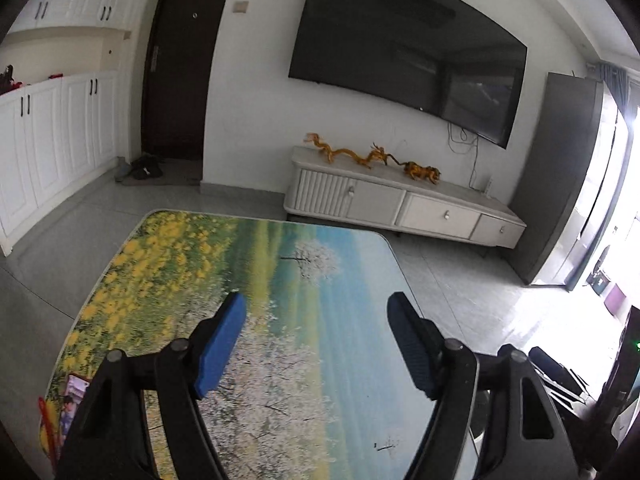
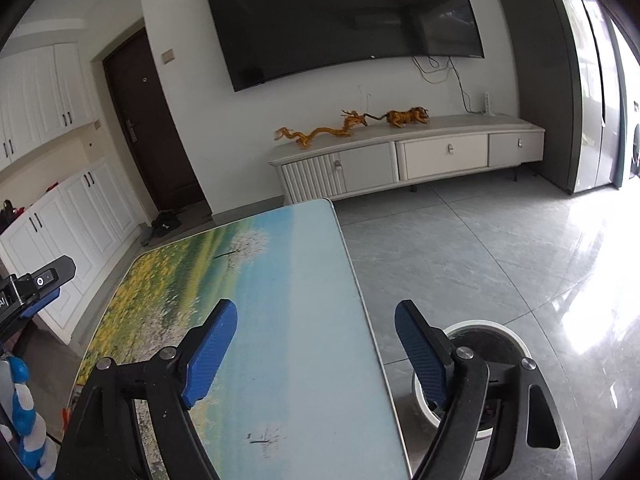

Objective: Collect trash

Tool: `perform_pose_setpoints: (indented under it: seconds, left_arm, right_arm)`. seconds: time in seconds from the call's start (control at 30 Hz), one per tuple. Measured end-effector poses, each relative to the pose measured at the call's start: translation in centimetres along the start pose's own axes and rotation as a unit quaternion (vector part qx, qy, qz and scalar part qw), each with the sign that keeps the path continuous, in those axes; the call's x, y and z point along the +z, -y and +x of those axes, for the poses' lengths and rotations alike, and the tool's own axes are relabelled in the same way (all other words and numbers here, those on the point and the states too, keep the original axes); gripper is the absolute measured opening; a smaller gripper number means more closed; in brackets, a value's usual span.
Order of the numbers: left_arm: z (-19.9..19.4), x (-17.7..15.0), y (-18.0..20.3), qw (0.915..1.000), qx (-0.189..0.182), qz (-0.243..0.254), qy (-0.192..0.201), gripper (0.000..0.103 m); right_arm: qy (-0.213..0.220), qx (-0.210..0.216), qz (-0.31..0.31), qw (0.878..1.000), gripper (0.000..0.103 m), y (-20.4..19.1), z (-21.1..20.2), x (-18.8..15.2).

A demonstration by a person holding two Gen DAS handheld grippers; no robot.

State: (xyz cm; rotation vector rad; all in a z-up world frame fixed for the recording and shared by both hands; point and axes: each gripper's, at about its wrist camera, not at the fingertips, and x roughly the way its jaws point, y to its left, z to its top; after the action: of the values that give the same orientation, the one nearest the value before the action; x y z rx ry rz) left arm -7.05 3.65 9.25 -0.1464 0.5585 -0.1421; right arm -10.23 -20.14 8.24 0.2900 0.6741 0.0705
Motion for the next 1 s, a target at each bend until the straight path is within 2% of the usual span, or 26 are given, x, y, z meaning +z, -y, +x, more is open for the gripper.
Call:
perform_pose_setpoints:
  seconds: [0.4,0.5,0.57,0.7,1.0]
  left_arm:
    - [-6.4,-1.4,0.9,0.997,0.039,0.026,0.061,0.077]
    - [-7.5,-1.8,1.4,0.995,0.056,0.034,0.075,0.09]
    - [-8.0,-2.0,1.8,0.9937,0.065,0.04,0.082,0.094]
    - [-8.2,-2.3,2.7,0.9921,0.073,0.052,0.088,0.103]
    - [-5.9,-3.4,3.9,0.9911,0.077,0.072,0.081,0.103]
  right_arm:
    - [0.06,-0.012,-0.023,0.998,0.096,-2.5,-4.9,-0.8]
    - [0.071,-0.016,-0.026,0.997,0.101,-2.7,-5.5,-0.8]
    - [0.08,-0.024,-0.03,0.996,0.103,-2.9,-6.0,-0.8]
    - [0.094,-0.044,-0.041,0.994,0.103,-3.2,-6.5,-1.1]
    - [0.101,-0.079,-0.049,0.99,0.103,-2.1,-5.6,-2.0]
